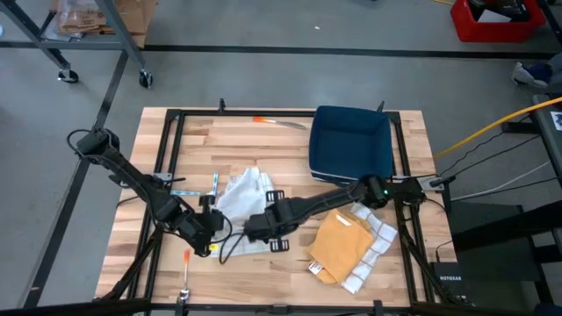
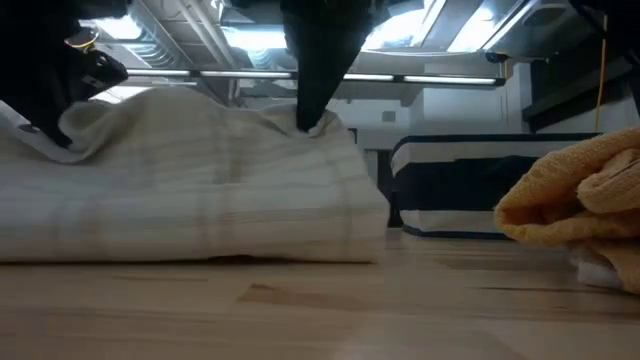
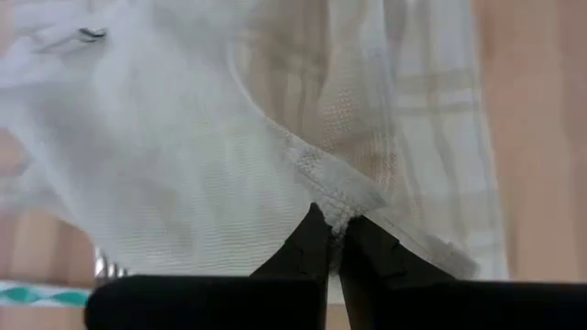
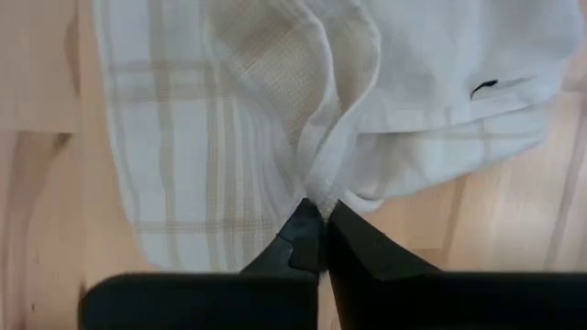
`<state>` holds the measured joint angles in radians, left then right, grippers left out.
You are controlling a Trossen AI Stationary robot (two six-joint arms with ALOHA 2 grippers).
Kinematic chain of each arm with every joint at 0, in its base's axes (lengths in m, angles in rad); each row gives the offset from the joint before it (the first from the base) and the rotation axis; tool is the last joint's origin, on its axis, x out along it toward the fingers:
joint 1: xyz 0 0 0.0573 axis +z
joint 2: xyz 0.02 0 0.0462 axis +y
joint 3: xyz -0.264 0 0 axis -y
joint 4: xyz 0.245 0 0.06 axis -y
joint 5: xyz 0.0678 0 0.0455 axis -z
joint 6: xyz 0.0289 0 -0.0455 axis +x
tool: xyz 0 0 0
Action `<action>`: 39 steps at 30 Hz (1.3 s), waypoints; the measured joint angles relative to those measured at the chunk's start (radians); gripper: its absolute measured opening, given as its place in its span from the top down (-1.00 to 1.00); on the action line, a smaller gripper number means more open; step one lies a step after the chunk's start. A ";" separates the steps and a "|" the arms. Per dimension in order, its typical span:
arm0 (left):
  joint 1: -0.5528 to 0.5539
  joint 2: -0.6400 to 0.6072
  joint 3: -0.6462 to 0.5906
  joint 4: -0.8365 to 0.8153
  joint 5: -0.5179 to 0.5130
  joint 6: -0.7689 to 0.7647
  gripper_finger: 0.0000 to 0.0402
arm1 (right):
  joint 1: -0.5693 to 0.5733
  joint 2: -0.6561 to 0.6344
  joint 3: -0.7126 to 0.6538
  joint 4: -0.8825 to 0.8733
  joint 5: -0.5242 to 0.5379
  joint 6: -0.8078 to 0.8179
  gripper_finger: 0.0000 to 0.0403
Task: Fold towel
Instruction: Fold the white-and-gray checkered towel
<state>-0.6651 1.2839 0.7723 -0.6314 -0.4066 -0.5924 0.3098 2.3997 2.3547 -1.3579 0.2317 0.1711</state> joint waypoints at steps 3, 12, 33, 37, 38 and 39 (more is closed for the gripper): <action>0.013 0.001 0.000 -0.035 -0.029 -0.035 0.86 | -0.017 0.000 0.000 0.000 -0.011 0.000 0.76; 0.059 0.001 0.000 -0.139 -0.189 -0.168 0.34 | -0.023 0.000 0.000 0.000 0.115 -0.009 0.08; -0.024 0.001 -0.001 0.027 0.116 -0.162 0.37 | 0.047 0.016 -0.005 0.118 -0.259 0.004 -0.03; -0.073 0.034 0.000 0.092 0.119 -0.146 0.37 | 0.079 0.025 -0.046 0.170 -0.198 -0.010 -0.03; -0.084 0.048 0.000 0.110 0.119 -0.140 0.37 | 0.085 0.025 -0.063 0.187 -0.188 -0.019 -0.03; -0.096 0.062 0.000 0.122 0.119 -0.140 0.37 | 0.091 0.025 -0.079 0.204 -0.179 -0.022 -0.03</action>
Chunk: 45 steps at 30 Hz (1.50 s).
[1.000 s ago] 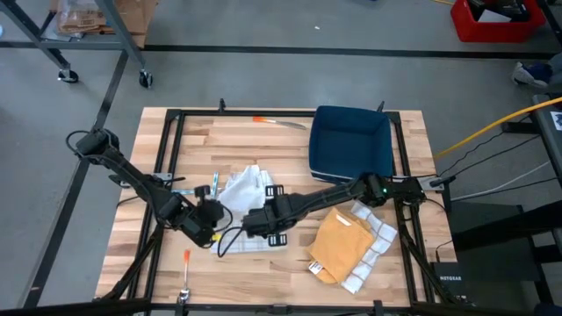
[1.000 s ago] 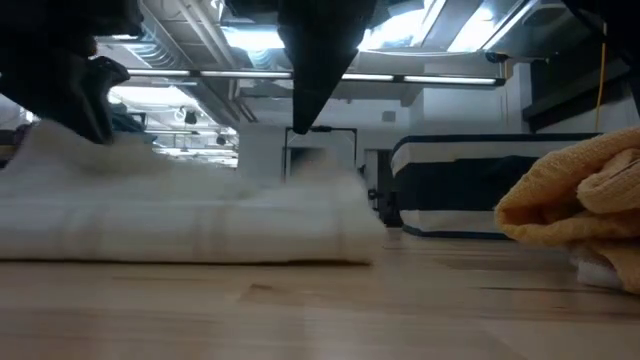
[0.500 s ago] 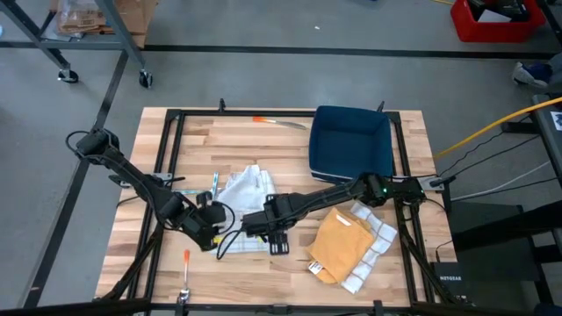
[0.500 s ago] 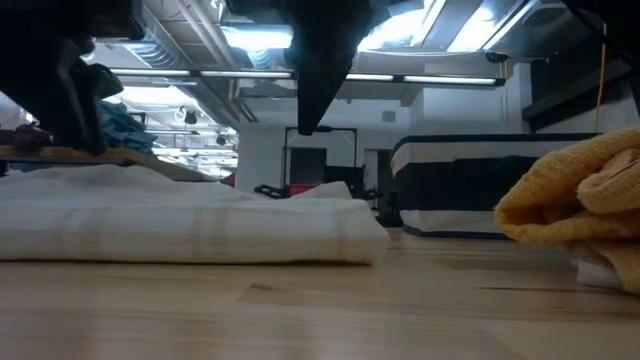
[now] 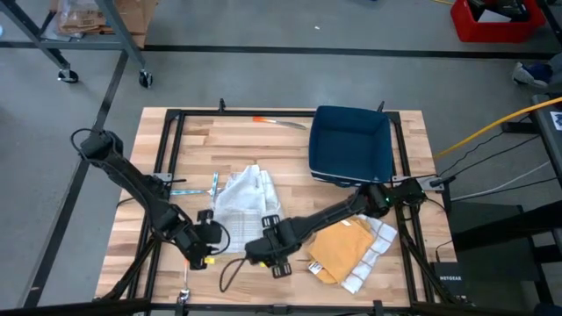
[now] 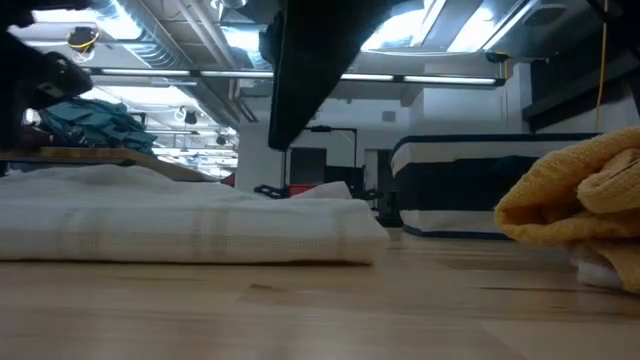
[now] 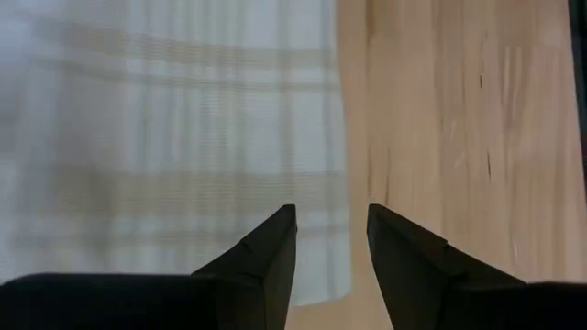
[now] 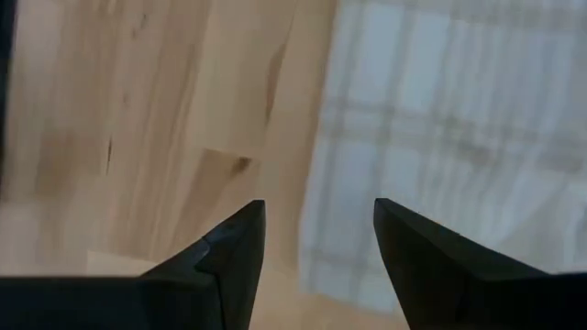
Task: Fold towel
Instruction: Fold the white-and-gray checkered towel
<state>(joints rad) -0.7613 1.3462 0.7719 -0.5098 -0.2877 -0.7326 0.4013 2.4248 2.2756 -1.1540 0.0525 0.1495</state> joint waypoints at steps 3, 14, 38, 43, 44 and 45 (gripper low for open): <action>-0.027 0.054 0.000 0.046 -0.001 0.001 0.37 | 0.013 0.001 -0.033 0.006 0.014 0.000 -0.03; -0.044 0.244 0.002 0.078 -0.012 -0.016 0.37 | 0.018 0.001 -0.215 0.140 0.018 0.001 -0.03; -0.043 0.191 -0.001 0.114 0.043 -0.062 0.97 | 0.017 -0.005 -0.235 0.187 -0.227 0.184 0.87; -0.057 0.170 0.000 0.179 0.193 -0.072 0.96 | 0.029 -0.005 -0.158 0.177 -0.364 0.225 0.96; -0.065 0.169 0.000 0.207 0.232 -0.072 0.97 | 0.034 -0.005 -0.135 0.175 -0.376 0.231 0.95; -0.072 0.168 0.001 0.235 0.266 -0.073 0.98 | 0.041 -0.005 -0.112 0.172 -0.381 0.239 0.93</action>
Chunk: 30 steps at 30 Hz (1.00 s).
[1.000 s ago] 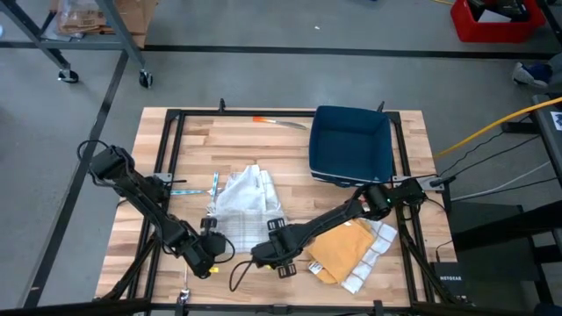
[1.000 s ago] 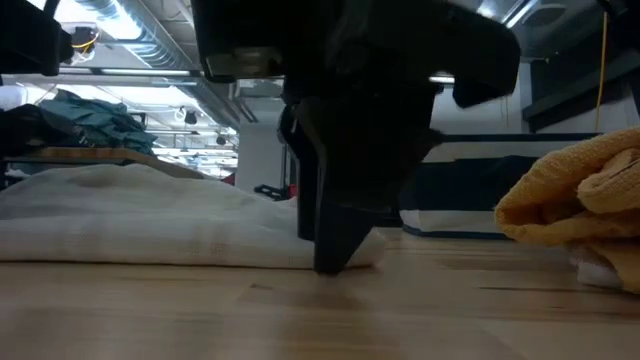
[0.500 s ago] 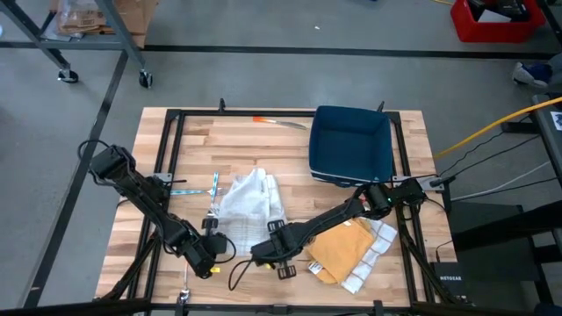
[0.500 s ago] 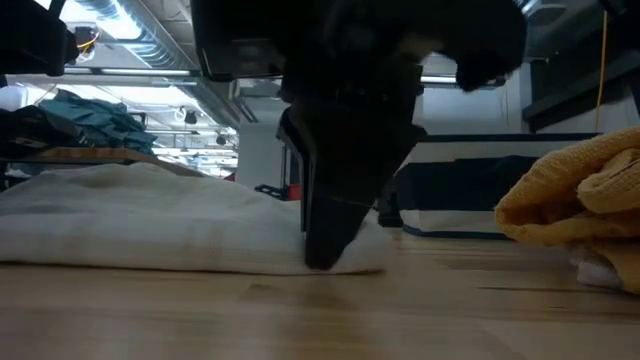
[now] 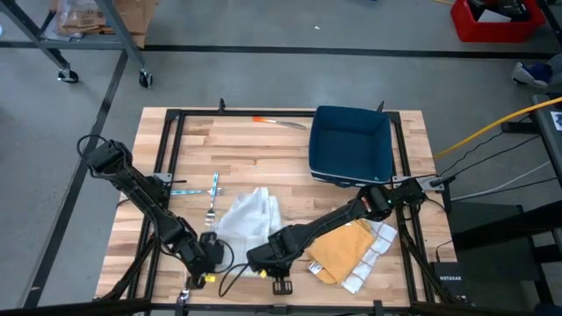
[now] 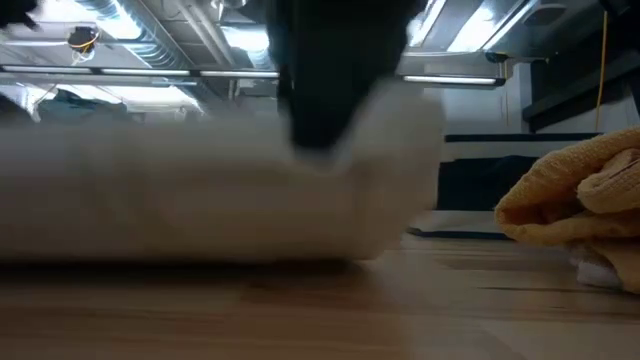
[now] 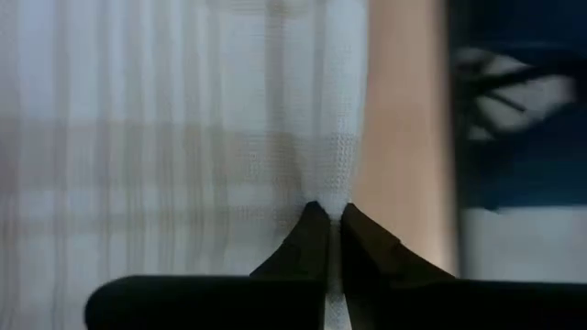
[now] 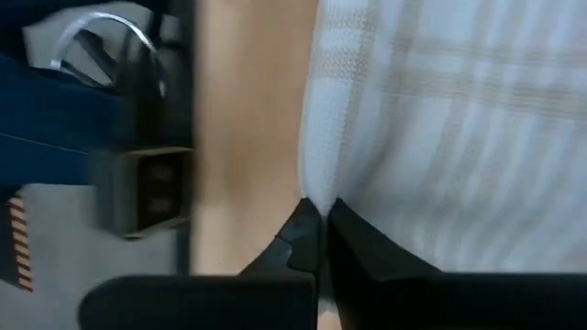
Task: Fold towel
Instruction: Fold the white-and-gray checkered towel
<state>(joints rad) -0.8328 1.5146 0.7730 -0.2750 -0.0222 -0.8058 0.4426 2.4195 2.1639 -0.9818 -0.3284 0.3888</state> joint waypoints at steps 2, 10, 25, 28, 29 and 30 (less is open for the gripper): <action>-0.017 0.000 0.011 0.041 0.051 -0.007 0.98 | 0.011 0.000 0.047 -0.010 -0.004 0.006 0.92; -0.059 -0.043 0.126 -0.001 0.113 0.029 0.98 | 0.045 -0.026 0.180 -0.068 0.074 0.016 0.96; -0.014 -0.193 0.163 -0.466 -0.172 0.072 0.98 | -0.041 -0.058 0.187 -0.212 0.323 0.002 0.94; -0.006 -0.194 0.163 -0.469 -0.176 0.056 0.98 | -0.056 -0.066 0.187 -0.233 0.303 0.017 0.96; -0.007 -0.194 0.163 -0.467 -0.174 0.055 0.98 | -0.057 -0.067 0.187 -0.232 0.288 0.018 0.97; -0.011 -0.194 0.163 -0.461 -0.163 0.055 0.98 | -0.057 -0.068 0.188 -0.228 0.258 0.013 0.97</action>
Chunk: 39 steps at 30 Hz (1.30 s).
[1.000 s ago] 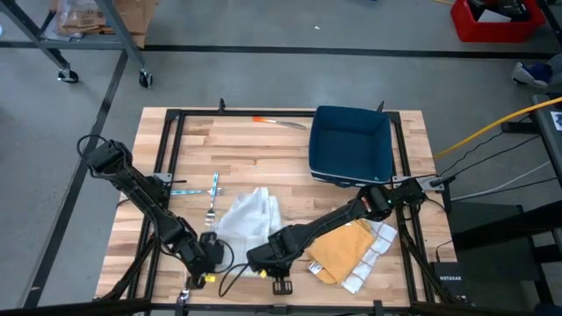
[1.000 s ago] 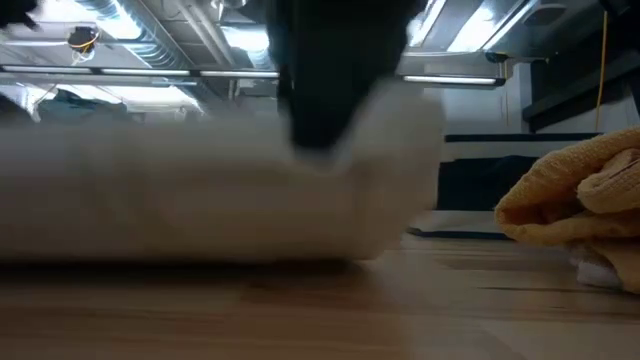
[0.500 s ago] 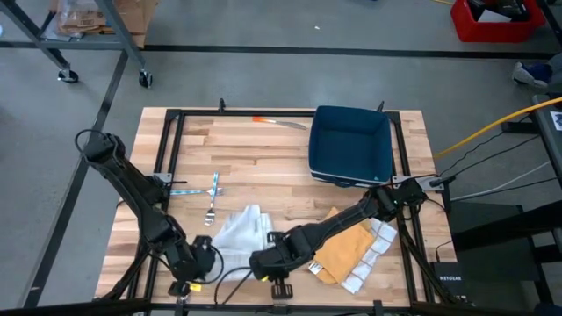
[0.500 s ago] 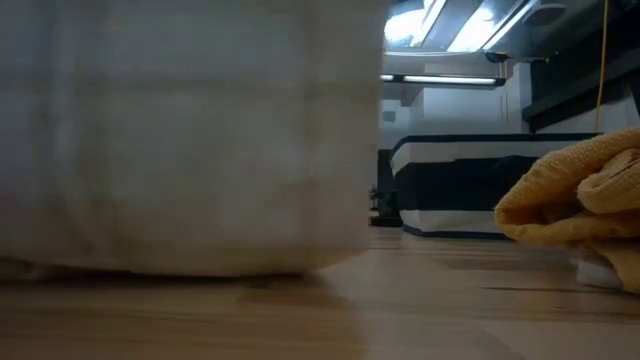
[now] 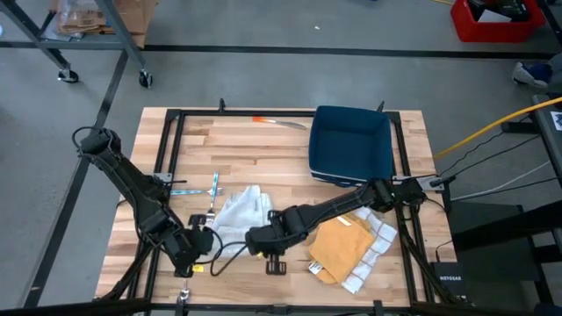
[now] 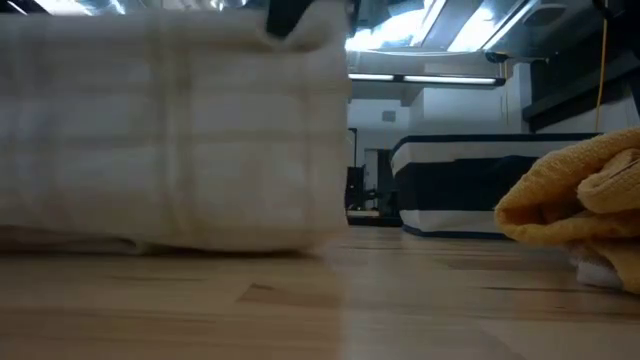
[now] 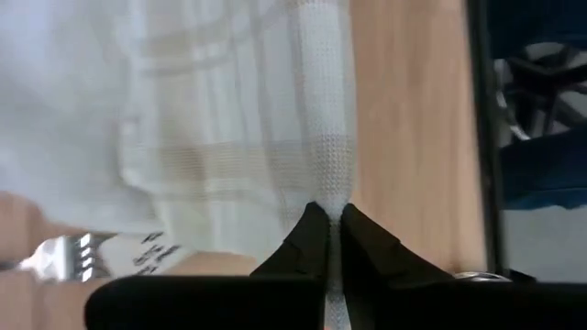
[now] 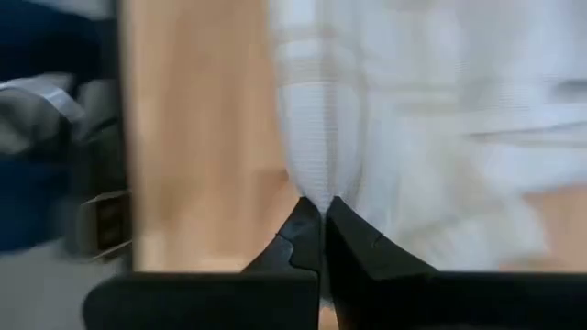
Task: Fold towel
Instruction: Fold the white-and-gray checkered towel
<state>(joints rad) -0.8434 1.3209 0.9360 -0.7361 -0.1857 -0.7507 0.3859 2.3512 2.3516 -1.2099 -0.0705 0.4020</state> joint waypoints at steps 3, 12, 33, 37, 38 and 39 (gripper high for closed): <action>-0.014 0.000 0.000 0.067 0.041 0.036 0.98 | 0.015 0.000 0.003 0.016 -0.125 -0.018 0.96; -0.084 0.001 0.001 0.347 0.135 0.061 0.99 | 0.101 0.000 0.005 0.143 -0.270 -0.012 0.97; -0.073 0.001 0.001 0.037 -0.078 -0.162 0.94 | 0.039 -0.007 0.001 0.070 0.036 -0.014 0.91; -0.072 0.002 0.001 -0.013 -0.144 -0.203 0.91 | 0.023 -0.009 -0.013 0.036 0.064 -0.015 0.91; -0.072 0.002 0.001 -0.021 -0.158 -0.213 0.91 | 0.020 -0.009 -0.019 0.027 0.080 -0.019 0.91; -0.072 0.002 0.001 -0.028 -0.172 -0.218 0.91 | 0.018 -0.009 -0.026 0.023 0.090 -0.029 0.91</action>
<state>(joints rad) -0.9157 1.3224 0.9367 -0.7637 -0.3573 -0.9692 0.4042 2.3425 2.3255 -1.1869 0.0195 0.3732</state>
